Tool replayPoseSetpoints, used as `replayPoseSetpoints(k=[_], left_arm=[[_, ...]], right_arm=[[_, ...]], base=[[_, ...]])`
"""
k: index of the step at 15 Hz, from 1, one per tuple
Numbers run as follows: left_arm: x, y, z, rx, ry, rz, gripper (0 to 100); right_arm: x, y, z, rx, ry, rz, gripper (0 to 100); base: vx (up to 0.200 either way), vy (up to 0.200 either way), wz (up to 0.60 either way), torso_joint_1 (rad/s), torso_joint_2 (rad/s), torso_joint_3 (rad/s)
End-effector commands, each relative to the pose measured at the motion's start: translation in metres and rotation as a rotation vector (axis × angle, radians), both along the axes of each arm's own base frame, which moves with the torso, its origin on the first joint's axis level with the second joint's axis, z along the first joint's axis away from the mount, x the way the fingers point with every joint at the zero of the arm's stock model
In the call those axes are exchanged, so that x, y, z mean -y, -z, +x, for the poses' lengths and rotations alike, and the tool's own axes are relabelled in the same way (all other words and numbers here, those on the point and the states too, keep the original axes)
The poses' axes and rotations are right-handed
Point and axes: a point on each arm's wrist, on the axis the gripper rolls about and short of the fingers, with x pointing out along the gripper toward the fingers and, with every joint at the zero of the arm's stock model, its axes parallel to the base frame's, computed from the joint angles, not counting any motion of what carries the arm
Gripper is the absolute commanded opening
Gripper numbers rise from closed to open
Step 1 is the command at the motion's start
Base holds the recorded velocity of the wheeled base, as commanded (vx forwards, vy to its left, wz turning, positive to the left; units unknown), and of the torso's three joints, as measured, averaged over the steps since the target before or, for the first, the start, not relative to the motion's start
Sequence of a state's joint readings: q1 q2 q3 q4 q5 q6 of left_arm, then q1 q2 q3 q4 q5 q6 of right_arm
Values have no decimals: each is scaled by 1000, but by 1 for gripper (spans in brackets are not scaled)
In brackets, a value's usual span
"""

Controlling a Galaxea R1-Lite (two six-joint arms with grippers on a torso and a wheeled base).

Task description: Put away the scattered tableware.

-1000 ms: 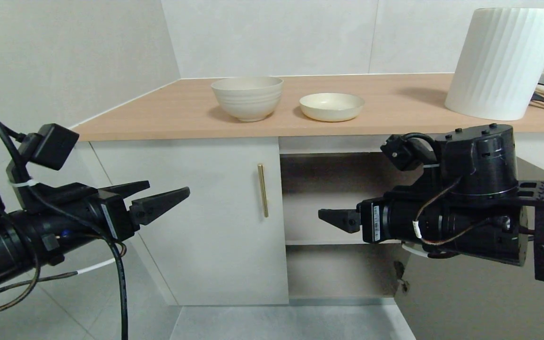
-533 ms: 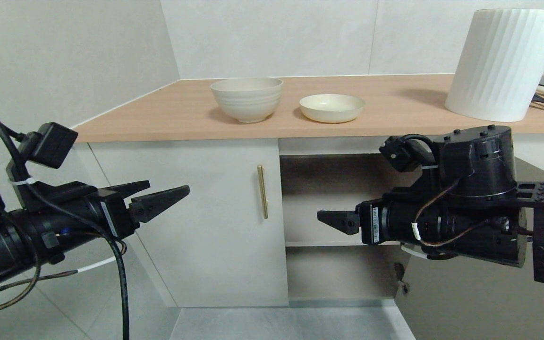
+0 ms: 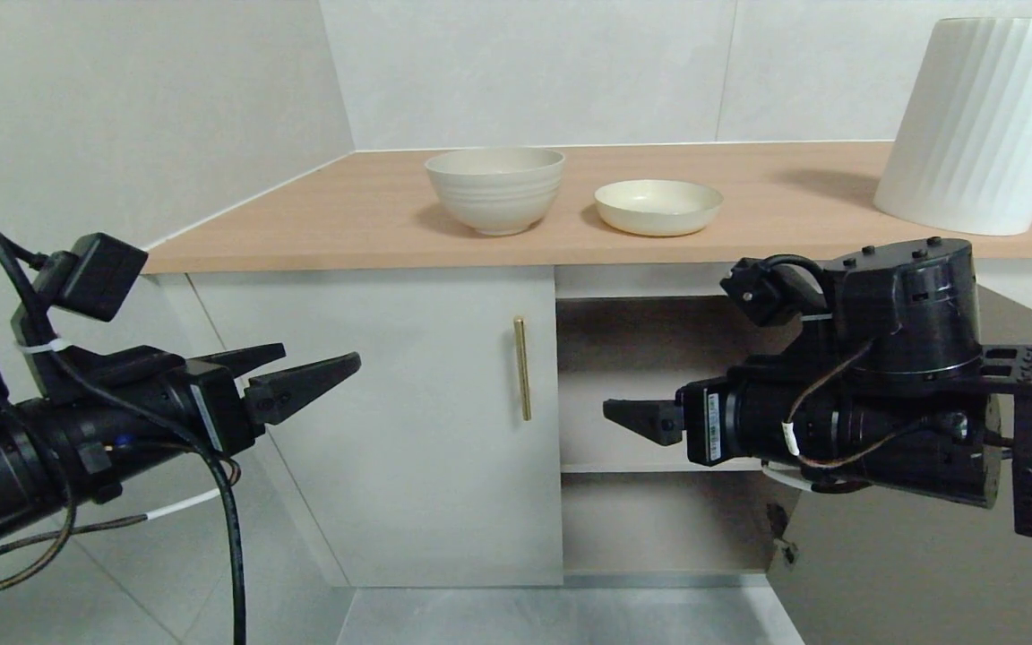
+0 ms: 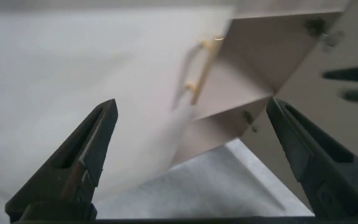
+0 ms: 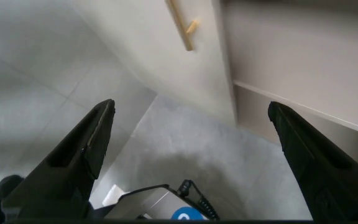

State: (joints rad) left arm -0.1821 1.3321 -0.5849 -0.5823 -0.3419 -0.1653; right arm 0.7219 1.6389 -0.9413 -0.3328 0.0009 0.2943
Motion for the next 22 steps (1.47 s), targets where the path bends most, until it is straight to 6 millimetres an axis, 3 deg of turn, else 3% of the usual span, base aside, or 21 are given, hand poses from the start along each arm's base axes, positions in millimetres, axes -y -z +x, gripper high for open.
replayPoseSetpoints(k=[1,4,7,10,14,18,22], left_arm=[[0,-1,0,5,1,-1,100],[0,-2,0,14,2,9,100],[0,-2,-1,23,7,33,100],[-1,-5,-5,41,2,32,100],[-2,-14,-18,77,9,25,100],[1,-25,-25,59,31,28,100],[7,-43,-19,-24,52,43,100]], right_arm=[[0,-1,0,2,0,2,100],[1,-2,-1,5,-1,5,100],[2,-5,-5,11,-6,10,100],[6,-10,-18,7,-36,13,100],[16,-13,-31,21,-86,25,100],[15,-15,-30,56,-94,2,100],[18,-16,-23,63,-69,2,100]], base=[[0,0,0,0,0,0],[0,0,0,0,0,0],[200,0,0,-9,6,2],[200,0,0,4,4,1],[0,0,0,0,0,0],[0,0,0,0,0,0],[0,0,0,0,0,0]])
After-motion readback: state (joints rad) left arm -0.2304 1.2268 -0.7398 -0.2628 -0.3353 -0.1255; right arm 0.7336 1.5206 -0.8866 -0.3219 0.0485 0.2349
